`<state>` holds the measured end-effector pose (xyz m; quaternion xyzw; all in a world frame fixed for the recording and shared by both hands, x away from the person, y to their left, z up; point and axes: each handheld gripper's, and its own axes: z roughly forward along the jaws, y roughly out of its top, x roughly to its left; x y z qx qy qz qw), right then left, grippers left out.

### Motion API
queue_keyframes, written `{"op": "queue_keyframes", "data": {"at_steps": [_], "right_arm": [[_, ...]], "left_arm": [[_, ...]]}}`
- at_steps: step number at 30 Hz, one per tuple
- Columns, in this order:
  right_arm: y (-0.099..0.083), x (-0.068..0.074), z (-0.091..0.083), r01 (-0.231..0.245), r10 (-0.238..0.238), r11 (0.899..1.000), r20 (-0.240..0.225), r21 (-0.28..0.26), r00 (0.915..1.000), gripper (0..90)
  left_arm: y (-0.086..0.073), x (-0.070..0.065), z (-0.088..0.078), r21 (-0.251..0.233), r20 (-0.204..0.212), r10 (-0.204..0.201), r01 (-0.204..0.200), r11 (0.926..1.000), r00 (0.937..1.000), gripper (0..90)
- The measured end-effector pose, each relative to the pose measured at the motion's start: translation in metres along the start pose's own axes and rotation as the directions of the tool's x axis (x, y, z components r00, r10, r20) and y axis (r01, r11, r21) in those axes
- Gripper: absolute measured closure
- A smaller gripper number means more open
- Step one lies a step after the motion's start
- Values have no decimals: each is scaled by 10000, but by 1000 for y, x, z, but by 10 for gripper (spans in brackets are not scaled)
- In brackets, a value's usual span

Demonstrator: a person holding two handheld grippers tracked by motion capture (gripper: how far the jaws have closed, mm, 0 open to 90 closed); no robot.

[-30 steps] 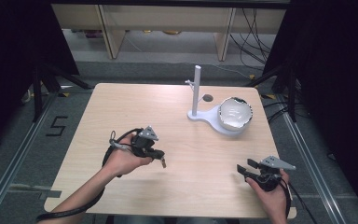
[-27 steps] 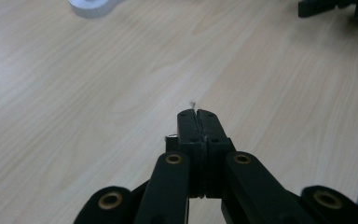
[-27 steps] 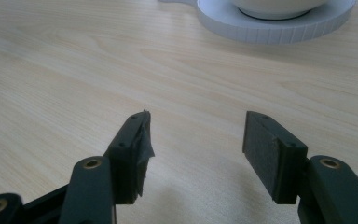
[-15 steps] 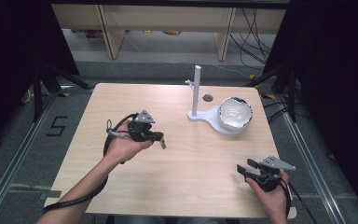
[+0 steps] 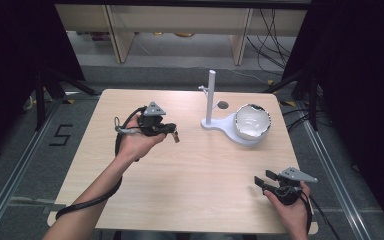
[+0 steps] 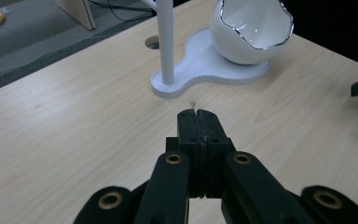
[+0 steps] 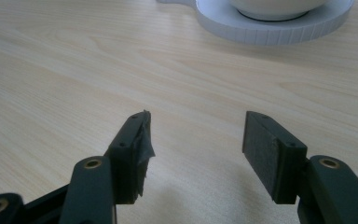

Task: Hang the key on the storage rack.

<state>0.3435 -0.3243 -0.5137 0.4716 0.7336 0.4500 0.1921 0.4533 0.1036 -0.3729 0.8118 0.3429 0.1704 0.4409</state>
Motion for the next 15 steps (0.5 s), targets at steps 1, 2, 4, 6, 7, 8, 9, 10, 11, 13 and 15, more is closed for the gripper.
{"op": "queue_keyframes", "data": {"at_steps": [1, 2, 4, 6, 7, 8, 9, 10, 11, 13, 15], "right_arm": [[0, 0, 0, -15, 15, 10000, -56, -30, 10000, 432], [0, 0, 0, -10, 10, 10000, -61, -30, 10000, 432], [0, 0, 0, -12, 11, 10000, -85, -46, 10000, 432], [0, 0, 0, -8, 7, 10000, -82, -51, 10000, 432], [0, 0, 0, -3, 3, 10000, -36, 5, 10000, 432], [0, 0, 0, -4, 4, 10000, -68, -38, 10000, 432], [0, 0, 0, 3, -3, 10000, -34, 3, 10000, 432], [0, 0, 0, 10, -10, 10000, -30, -2, 10000, 432], [0, 0, 1, 82, -82, 9999, -33, -69, 10000, 432], [0, 0, 0, 83, -83, 10000, 0, -44, 10000, 432], [0, 0, 1, 107, -107, 9999, 5, -39, 9999, 432]], "left_arm": [[1, 1, 1, -85, -82, -47, 46, 10000, 10000, 891], [3, 2, 3, -105, -122, -37, 35, 9999, 9999, 891], [6, 3, 6, -225, -144, -139, 136, 9997, 9998, 892], [8, 4, 8, -335, -315, -155, 145, 9993, 9994, 891], [10, 4, 9, -430, -360, -139, 123, 9990, 9993, 892], [12, 3, 9, -412, -468, -132, 113, 9991, 9988, 891], [14, 3, 11, -571, -485, -127, 99, 9983, 9987, 892], [16, 3, 12, -659, -571, -129, 91, 9978, 9983, 891], [18, 2, 13, -734, -577, -172, 129, 9972, 9982, 891], [21, 2, 15, -868, -682, -245, 186, 9961, 9974, 892], [24, 3, 16, -850, -756, -158, 93, 9963, 9970, 892]]}}
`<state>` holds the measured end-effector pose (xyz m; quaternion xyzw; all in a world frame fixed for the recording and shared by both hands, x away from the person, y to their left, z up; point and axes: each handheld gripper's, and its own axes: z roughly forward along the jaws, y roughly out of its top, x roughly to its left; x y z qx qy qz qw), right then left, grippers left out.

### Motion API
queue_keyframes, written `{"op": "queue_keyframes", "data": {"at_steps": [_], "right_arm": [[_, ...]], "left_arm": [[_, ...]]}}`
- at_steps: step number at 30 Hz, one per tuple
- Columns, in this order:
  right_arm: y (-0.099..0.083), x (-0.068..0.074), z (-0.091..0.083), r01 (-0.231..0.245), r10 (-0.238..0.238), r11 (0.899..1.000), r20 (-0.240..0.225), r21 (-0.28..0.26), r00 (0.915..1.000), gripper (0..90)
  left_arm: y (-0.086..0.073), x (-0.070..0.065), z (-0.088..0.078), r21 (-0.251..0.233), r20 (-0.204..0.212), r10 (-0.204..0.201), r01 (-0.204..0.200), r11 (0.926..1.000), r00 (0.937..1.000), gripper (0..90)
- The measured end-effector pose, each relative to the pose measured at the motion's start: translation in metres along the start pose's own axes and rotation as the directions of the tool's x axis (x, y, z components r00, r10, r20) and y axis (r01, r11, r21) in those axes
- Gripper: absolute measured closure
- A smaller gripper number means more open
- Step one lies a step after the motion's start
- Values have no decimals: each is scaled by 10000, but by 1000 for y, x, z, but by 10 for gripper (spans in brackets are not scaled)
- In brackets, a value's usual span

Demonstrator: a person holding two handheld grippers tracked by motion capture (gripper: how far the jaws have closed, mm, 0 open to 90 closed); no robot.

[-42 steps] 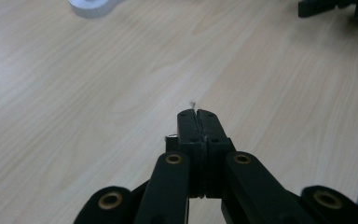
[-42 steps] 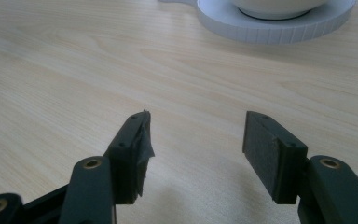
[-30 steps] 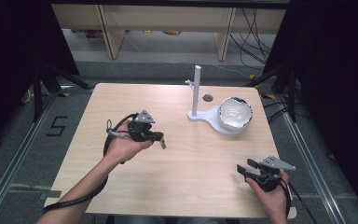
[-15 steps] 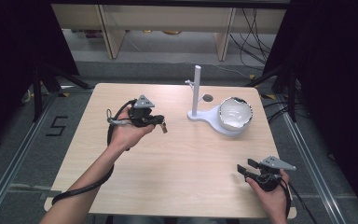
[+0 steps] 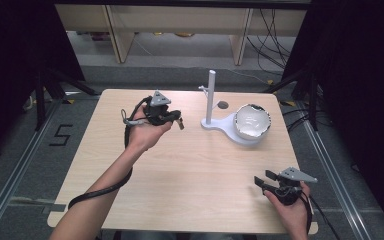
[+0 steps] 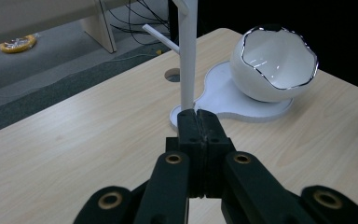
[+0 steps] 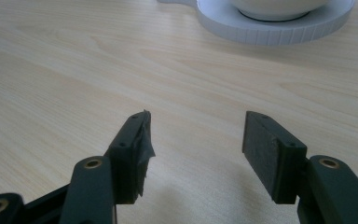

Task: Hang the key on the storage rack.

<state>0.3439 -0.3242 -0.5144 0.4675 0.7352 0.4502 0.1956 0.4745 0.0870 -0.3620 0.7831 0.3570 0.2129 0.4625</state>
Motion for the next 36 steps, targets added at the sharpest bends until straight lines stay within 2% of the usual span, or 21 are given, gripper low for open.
{"op": "queue_keyframes", "data": {"at_steps": [4, 6, 7, 12, 15, 16, 19, 20, 24, 25, 30, 33, 36], "right_arm": [[0, 0, 0, -59, 59, 10000, -35, 15, 10000, 431], [0, 0, 0, -65, 65, 10000, -42, 15, 10000, 432], [0, 0, -1, -55, 55, 10000, -12, 52, 10000, 432], [0, 0, -1, -64, 64, 10000, -25, 60, 10000, 432], [0, 0, -1, -78, 78, 10000, -42, 43, 10000, 432], [0, 0, 0, 2, -2, 10000, 37, 42, 10000, 432], [0, 0, -1, -64, 64, 10000, -73, 46, 10000, 431], [0, 0, -1, -70, 70, 10000, -80, 50, 9999, 432], [0, 0, -1, -83, 83, 10000, -94, 44, 9999, 431], [0, 0, -1, -83, 83, 10000, -89, 55, 9999, 431], [0, 0, -1, -80, 81, 10000, -101, 45, 9999, 431], [0, 0, -1, -78, 78, 10000, -117, 39, 9999, 431], [0, -1, 0, -42, 42, 10000, -30, 32, 10000, 431]], "left_arm": [[6, 4, 6, -20, -168, -63, 62, 10000, 9998, 891], [8, 5, 11, -216, -256, -231, 226, 9995, 9994, 891], [10, 6, 11, -70, -326, -124, 122, 9999, 9994, 891], [14, 8, 18, -309, -504, -291, 275, 9991, 9983, 892], [16, 9, 22, -332, -593, -253, 233, 9992, 9979, 891], [17, 8, 25, -471, -608, -389, 360, 9982, 9974, 891], [19, 9, 28, -494, -687, -370, 336, 9982, 9970, 891], [21, 8, 30, -623, -692, -512, 469, 9970, 9963, 891], [26, 7, 34, -703, -731, -521, 470, 9964, 9960, 891], [27, 7, 34, -626, -777, -404, 355, 9974, 9962, 891], [34, 5, 39, -826, -826, -486, 417, 9957, 9954, 891], [37, 6, 40, -756, -903, -376, 308, 9967, 9952, 891], [41, 6, 44, -825, -974, -455, 375, 9959, 9942, 891]]}}
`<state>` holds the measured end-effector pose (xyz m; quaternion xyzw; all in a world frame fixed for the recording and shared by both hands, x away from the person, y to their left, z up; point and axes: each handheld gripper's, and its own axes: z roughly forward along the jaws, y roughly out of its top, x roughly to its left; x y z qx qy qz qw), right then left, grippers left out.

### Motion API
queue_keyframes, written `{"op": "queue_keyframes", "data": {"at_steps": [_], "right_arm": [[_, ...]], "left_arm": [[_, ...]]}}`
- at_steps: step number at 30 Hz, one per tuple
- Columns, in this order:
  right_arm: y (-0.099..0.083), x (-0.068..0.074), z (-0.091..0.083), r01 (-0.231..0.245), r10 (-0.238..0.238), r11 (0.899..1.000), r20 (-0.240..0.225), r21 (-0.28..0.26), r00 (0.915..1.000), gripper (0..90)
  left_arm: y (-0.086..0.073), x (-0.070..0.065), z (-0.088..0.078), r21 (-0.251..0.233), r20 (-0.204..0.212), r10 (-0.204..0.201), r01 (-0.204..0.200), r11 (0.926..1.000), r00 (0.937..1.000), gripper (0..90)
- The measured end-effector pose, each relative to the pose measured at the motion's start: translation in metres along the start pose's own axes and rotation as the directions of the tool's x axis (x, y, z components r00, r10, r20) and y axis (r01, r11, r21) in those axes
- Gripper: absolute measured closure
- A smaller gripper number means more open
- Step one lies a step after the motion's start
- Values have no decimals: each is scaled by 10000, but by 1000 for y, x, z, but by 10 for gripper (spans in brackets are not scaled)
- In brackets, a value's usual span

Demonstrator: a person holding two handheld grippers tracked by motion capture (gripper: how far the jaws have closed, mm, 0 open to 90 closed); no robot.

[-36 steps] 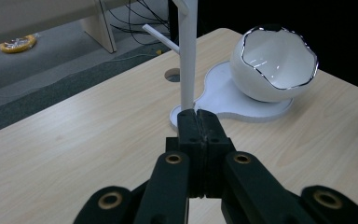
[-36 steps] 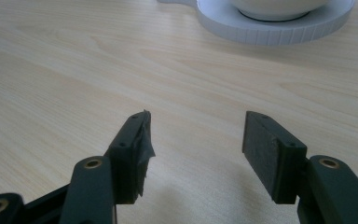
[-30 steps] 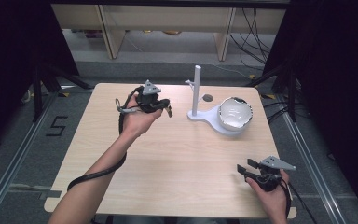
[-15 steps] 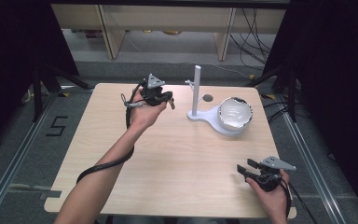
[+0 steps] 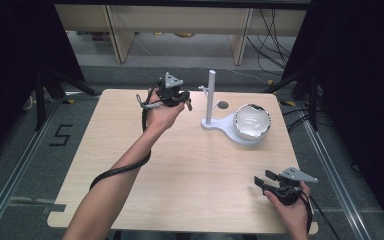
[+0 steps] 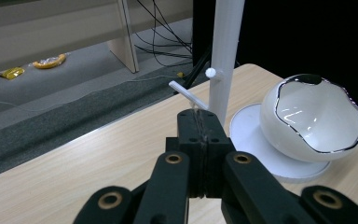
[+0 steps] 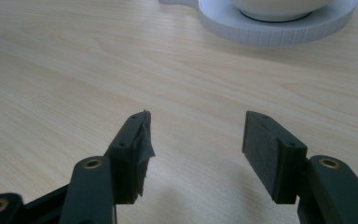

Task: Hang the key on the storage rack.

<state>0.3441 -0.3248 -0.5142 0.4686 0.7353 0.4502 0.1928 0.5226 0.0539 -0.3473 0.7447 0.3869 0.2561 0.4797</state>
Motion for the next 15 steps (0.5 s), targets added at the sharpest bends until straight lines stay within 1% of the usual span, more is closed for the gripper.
{"op": "queue_keyframes", "data": {"at_steps": [1, 2, 3, 5, 6, 7, 12, 13, 14, 15], "right_arm": [[0, 0, 1, 50, -50, 9999, -16, -111, 10000, 431], [0, -1, 1, 88, -88, 9999, -13, -105, 10000, 431], [0, -1, 1, 81, -82, 9999, -16, -110, 10000, 431], [0, -1, 1, 92, -93, 9999, -15, -106, 10000, 431], [-1, 3, 0, -299, 299, 9995, -13, -53, 9996, 431], [-1, 2, 0, -200, 200, 9998, -37, -60, 9998, 431], [0, 2, -1, -276, 276, 9996, -72, 68, 9996, 431], [0, 3, -2, -405, 406, 9991, -120, 119, 9991, 431], [0, 3, -2, -407, 409, 9991, -129, 115, 9991, 431], [0, 3, -2, -383, 384, 9992, -130, 94, 9992, 431]], "left_arm": [[1, 0, 1, -19, -20, -19, 19, 10000, 10000, 891], [2, 1, 2, 54, -51, 53, -53, 10000, 10000, 891], [3, 0, 3, -41, -77, -51, 51, 10000, 10000, 891], [6, 0, 5, -74, -107, -39, 38, 10000, 9999, 891], [6, -1, 6, -117, -126, -62, 61, 9999, 9999, 891], [7, -1, 7, -109, -158, -50, 48, 9999, 9999, 891], [10, -2, 13, -177, -244, -49, 45, 9998, 9997, 891], [11, -3, 15, -177, -259, -74, 70, 9998, 9996, 891], [12, -3, 15, -145, -240, -35, 31, 9999, 9997, 891], [12, -4, 17, -199, -259, -88, 83, 9998, 9996, 891]]}}
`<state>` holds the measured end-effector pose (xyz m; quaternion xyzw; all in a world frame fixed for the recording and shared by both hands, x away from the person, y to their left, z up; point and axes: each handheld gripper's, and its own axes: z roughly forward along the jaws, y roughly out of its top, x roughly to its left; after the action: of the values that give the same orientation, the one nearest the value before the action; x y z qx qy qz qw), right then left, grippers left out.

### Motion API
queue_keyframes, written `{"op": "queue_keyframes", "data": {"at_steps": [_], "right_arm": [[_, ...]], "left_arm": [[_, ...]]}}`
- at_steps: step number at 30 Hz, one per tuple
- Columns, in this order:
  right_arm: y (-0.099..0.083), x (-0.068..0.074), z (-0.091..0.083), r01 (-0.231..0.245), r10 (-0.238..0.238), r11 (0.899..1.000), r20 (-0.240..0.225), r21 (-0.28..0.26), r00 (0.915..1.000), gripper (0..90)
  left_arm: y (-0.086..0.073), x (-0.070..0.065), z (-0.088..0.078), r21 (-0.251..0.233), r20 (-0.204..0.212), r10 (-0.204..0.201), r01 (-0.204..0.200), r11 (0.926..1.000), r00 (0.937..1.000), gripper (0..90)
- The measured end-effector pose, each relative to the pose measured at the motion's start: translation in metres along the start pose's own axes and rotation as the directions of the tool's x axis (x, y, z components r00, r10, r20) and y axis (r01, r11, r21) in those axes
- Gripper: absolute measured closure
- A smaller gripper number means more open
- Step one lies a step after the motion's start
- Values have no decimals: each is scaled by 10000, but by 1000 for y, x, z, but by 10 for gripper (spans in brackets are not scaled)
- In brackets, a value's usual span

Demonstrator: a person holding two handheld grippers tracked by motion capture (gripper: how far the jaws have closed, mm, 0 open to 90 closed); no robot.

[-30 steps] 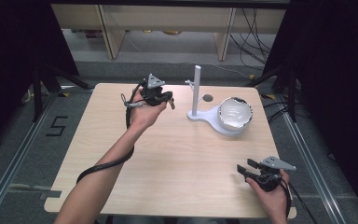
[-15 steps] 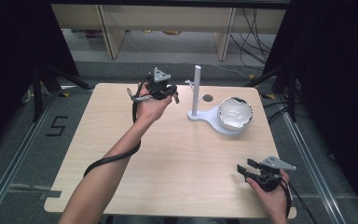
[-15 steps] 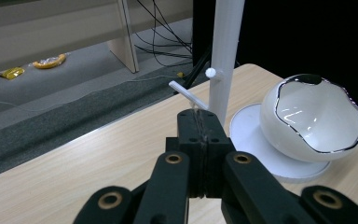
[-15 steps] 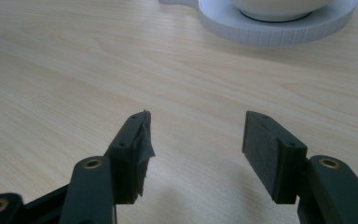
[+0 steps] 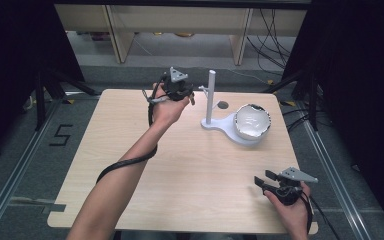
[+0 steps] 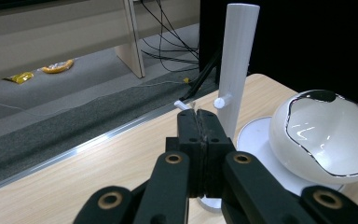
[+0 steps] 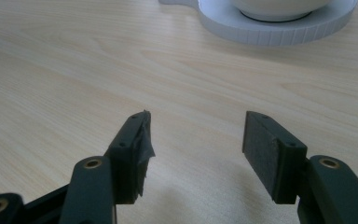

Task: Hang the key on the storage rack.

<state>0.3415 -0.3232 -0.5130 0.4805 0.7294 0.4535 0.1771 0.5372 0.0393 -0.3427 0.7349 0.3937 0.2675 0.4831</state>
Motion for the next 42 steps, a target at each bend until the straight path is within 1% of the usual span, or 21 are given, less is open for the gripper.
{"op": "queue_keyframes", "data": {"at_steps": [1, 2, 4, 8, 13, 14, 16, 18, 21, 22, 23, 24, 29, 30, 32, 33, 35, 37, 38, 41, 42], "right_arm": [[0, -1, 0, 87, -86, 10000, 80, -3, 9999, 431], [0, 0, 1, -10, 10, 9999, -8, -115, 10000, 431], [0, -1, 1, 74, -72, 9999, 146, -73, 9999, 431], [0, -1, 1, 75, -74, 9999, 126, -74, 9999, 431], [0, -1, 1, 80, -79, 9999, 141, -71, 9999, 432], [0, -1, 0, 86, -86, 10000, 131, 4, 9999, 432], [0, -1, 0, 31, -31, 10000, 146, 30, 9999, 432], [0, -1, 0, 90, -90, 10000, 127, 19, 9999, 432], [0, -1, 1, 94, -93, 9999, 135, -76, 9999, 431], [0, -4, 1, 471, -467, 9988, 193, -166, 9987, 432], [0, -4, 1, 479, -475, 9987, 193, -174, 9987, 432], [0, -1, 1, 64, -63, 10000, 128, -62, 9999, 432], [0, -1, 1, 91, -90, 9999, 129, -73, 9999, 432], [0, 0, 1, 21, -20, 10000, 145, -38, 9999, 432], [0, -1, 1, 102, -101, 9999, 95, -69, 9999, 432], [0, 0, 1, 7, -7, 9999, -7, -107, 10000, 432], [0, -1, 1, 138, -137, 9998, 51, -150, 9999, 433], [0, -1, 2, 85, -84, 9999, 112, -110, 9999, 433], [0, -1, 1, 106, -105, 9999, 79, -119, 9999, 433], [0, 0, 1, 26, -27, 9999, -12, -114, 10000, 433], [0, 0, 0, 24, -24, 10000, -11, -31, 10000, 433]], "left_arm": [[1, 0, 1, 13, 12, 48, -48, 10000, 10000, 891], [1, -1, 2, -30, 4, 1, -1, 10000, 10000, 891], [2, -1, 3, -34, -12, 53, -53, 10000, 10000, 891], [4, -3, 5, -92, -15, -18, 18, 10000, 10000, 891], [9, -8, 6, -151, 22, 71, -71, 9999, 10000, 891], [9, -9, 7, -186, 40, 28, -27, 9998, 10000, 891], [10, -11, 8, -133, 25, 126, -126, 9998, 9999, 891], [11, -12, 9, -150, 38, 68, -68, 9999, 10000, 891], [11, -12, 11, -95, 19, 159, -159, 9998, 9999, 891], [11, -13, 11, -96, 13, 107, -107, 9999, 9999, 891], [11, -13, 11, -102, 8, 103, -103, 9999, 9999, 891], [11, -13, 11, -110, 2, 150, -150, 9998, 9999, 891], [13, -16, 12, -96, -46, 222, -222, 9997, 9997, 891], [13, -16, 12, -96, -56, 252, -253, 9996, 9997, 891], [14, -17, 13, -78, -75, 309, -309, 9995, 9995, 890], [14, -19, 13, -104, -72, 284, -284, 9995, 9996, 891], [15, -21, 14, -54, -91, 365, -365, 9993, 9993, 890], [16, -23, 15, -33, -157, 429, -429, 9991, 9990, 890], [16, -24, 16, -60, -208, 495, -496, 9988, 9986, 890], [17, -26, 17, -113, -239, 461, -463, 9989, 9987, 889], [17, -27, 18, -130, -241, 522, -525, 9985, 9983, 888]]}}
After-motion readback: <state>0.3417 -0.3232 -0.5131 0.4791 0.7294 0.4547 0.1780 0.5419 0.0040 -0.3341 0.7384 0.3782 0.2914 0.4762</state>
